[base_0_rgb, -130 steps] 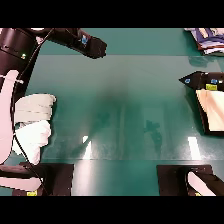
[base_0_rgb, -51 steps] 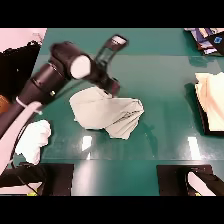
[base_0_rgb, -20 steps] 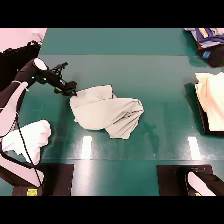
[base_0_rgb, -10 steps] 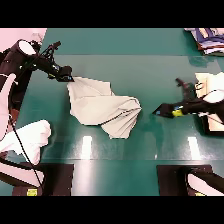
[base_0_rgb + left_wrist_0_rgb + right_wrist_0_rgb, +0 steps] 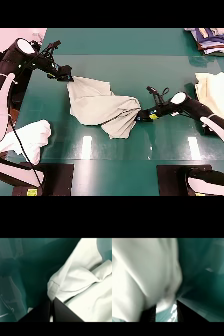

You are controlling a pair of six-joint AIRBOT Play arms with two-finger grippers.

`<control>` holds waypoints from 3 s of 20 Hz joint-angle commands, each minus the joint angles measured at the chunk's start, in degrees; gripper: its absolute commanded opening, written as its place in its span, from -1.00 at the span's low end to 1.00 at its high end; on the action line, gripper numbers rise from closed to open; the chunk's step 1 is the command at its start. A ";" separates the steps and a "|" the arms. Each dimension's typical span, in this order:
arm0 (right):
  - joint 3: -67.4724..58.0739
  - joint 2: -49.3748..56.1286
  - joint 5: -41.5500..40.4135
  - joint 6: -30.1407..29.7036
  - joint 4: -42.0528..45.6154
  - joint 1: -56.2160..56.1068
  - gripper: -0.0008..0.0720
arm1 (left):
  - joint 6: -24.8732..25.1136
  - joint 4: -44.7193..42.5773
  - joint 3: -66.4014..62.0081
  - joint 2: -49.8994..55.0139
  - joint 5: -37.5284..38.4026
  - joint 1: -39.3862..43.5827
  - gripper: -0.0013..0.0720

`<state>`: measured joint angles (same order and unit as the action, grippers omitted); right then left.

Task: Fold the shirts.

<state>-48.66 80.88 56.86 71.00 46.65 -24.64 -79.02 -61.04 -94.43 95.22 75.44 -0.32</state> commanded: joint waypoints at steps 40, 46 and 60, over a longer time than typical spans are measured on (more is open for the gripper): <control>-22.10 -10.73 10.97 2.69 16.39 9.44 -0.93 | 1.14 -0.72 13.62 -34.58 -1.75 -0.09 -0.90; -18.51 -0.68 1.38 2.69 16.31 9.77 -0.70 | 1.49 -5.79 29.99 -33.92 -13.51 -0.09 -0.90; -10.14 -4.02 5.88 0.87 15.91 17.77 0.34 | 1.44 -5.51 30.05 -33.92 -15.13 -0.09 -0.90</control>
<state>-63.35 78.32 64.51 72.16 63.05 -7.16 -77.56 -66.67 -64.45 61.28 60.82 -0.40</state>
